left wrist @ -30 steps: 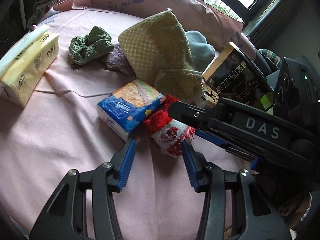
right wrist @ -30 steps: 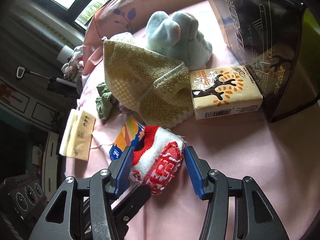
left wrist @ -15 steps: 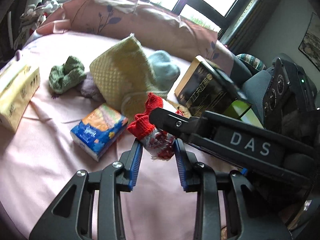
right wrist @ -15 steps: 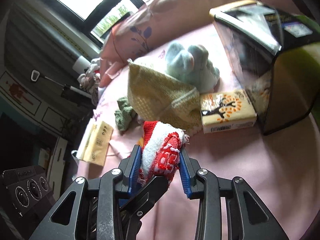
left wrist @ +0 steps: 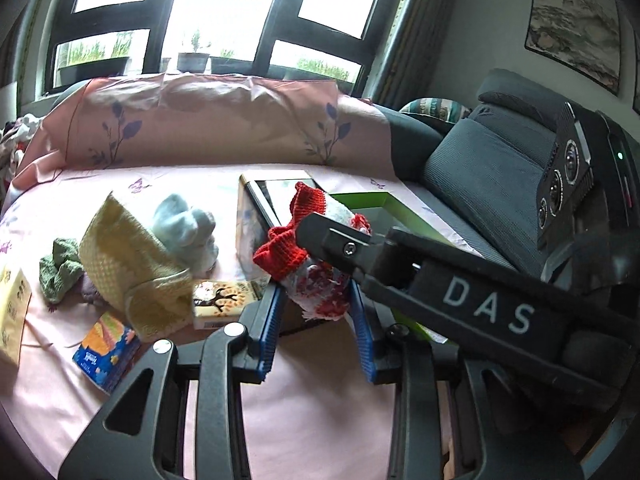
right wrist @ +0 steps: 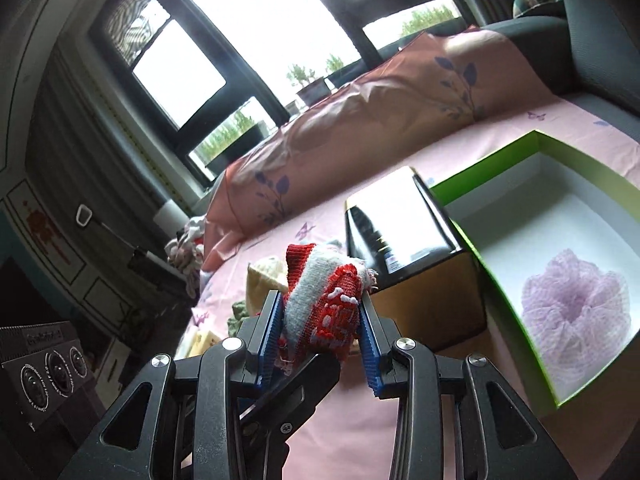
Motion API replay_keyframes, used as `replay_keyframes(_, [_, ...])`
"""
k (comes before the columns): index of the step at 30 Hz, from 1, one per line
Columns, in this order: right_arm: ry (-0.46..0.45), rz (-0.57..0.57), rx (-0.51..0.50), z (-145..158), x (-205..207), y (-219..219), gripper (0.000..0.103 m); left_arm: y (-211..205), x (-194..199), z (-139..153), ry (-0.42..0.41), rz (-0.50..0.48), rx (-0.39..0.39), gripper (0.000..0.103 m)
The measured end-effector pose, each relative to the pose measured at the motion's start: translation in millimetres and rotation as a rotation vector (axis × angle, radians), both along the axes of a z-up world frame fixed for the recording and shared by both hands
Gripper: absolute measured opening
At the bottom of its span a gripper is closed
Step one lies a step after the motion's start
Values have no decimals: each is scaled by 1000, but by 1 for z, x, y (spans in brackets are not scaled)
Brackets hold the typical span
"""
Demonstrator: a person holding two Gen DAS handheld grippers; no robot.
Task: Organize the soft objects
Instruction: 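Carry the knitted sock with the right gripper into the green box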
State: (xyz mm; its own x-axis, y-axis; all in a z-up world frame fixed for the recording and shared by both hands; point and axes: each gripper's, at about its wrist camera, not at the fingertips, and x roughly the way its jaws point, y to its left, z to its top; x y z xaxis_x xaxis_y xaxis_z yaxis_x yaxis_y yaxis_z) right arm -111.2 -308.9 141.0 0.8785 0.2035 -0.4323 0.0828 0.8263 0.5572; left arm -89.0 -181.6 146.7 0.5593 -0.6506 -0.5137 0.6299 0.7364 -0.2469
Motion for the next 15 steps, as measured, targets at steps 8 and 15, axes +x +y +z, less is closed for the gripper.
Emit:
replay_keyframes(8, [-45, -140, 47, 0, -19, -37, 39, -40, -1, 5, -32, -121, 18, 31])
replay_keyframes(15, [-66, -275, 83, -9, -43, -75, 38, -81, -4, 0, -25, -264, 26, 31])
